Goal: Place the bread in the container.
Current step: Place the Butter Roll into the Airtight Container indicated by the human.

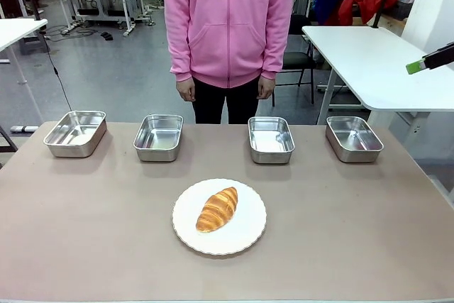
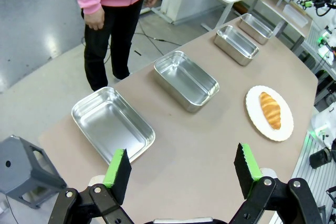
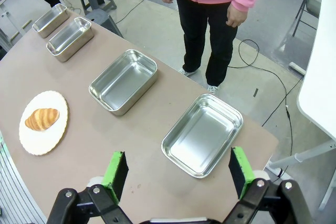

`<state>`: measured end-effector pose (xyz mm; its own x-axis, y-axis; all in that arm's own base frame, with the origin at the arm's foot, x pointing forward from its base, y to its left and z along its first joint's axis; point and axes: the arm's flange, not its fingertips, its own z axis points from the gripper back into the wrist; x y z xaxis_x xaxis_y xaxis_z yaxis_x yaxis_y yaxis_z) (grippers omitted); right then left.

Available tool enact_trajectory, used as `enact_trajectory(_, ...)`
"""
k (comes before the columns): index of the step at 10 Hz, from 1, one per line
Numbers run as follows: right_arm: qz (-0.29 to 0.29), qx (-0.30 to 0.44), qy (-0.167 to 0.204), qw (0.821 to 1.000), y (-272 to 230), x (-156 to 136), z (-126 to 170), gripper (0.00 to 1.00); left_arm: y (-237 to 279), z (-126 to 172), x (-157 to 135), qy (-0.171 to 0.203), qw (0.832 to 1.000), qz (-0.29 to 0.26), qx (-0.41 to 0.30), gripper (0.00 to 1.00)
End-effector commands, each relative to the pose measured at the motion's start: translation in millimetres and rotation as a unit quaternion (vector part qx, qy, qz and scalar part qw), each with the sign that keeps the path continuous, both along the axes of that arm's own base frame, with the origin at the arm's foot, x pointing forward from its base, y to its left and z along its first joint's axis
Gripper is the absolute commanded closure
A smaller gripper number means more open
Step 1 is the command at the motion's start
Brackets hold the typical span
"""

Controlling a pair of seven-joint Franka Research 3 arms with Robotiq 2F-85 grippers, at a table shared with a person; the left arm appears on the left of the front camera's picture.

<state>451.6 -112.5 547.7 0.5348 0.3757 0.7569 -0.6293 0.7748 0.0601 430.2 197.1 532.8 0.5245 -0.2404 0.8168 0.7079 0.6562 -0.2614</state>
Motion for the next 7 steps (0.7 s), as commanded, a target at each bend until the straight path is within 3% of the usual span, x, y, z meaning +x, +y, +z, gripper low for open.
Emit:
enact_trajectory(1,0.002,0.004,-0.002,1.0,0.3,0.8,0.0,0.0,1.2,1.4,-1.1,-0.006,1.0,-0.005,0.0,0.0)
enact_trajectory(7,0.002,0.004,-0.002,1.0,0.3,0.8,0.0,0.0,1.2,1.4,-1.1,-0.006,1.0,-0.005,0.0,0.0)
